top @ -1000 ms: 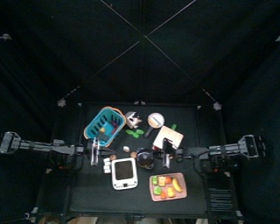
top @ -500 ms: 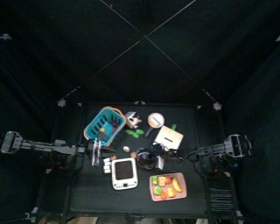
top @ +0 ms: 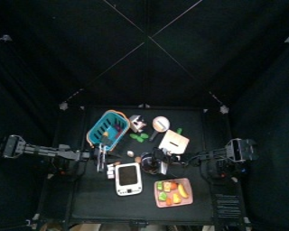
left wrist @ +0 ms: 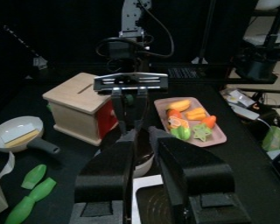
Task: Grab pot lid
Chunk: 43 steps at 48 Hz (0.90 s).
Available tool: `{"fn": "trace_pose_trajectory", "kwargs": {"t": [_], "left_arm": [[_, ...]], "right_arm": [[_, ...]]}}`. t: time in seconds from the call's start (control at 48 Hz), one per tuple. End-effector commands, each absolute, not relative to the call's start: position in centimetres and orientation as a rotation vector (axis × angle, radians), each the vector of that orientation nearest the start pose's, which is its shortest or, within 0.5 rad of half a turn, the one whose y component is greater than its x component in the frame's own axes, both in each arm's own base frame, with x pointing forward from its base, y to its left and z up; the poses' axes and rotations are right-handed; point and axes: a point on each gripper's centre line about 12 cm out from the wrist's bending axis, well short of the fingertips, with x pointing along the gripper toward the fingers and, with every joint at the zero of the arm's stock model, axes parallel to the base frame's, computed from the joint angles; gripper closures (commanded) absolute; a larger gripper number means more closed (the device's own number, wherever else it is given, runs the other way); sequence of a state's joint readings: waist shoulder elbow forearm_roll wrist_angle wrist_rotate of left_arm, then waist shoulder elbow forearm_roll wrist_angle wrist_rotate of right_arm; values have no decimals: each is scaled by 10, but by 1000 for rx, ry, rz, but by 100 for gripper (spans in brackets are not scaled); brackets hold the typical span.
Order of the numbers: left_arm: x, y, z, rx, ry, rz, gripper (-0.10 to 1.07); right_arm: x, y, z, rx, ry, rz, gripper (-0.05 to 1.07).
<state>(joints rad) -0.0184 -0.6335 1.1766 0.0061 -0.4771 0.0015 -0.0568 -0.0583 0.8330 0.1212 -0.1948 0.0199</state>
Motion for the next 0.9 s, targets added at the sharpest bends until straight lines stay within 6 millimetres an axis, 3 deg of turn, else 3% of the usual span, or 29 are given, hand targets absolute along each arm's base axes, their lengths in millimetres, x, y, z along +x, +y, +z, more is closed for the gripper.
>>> {"fn": "trace_pose_trajectory", "kwargs": {"t": [0.0, 0.479, 0.875], "left_arm": [[248, -5, 249, 9, 38, -23, 35], [246, -3, 244, 9, 54, -12, 35], [241, 1, 246, 8, 38, 2, 35]], "right_arm": [[361, -31, 170, 150, 528, -136, 34], [359, -35, 167, 150, 562, -143, 23], [359, -35, 152, 121, 631, -130, 24]]}}
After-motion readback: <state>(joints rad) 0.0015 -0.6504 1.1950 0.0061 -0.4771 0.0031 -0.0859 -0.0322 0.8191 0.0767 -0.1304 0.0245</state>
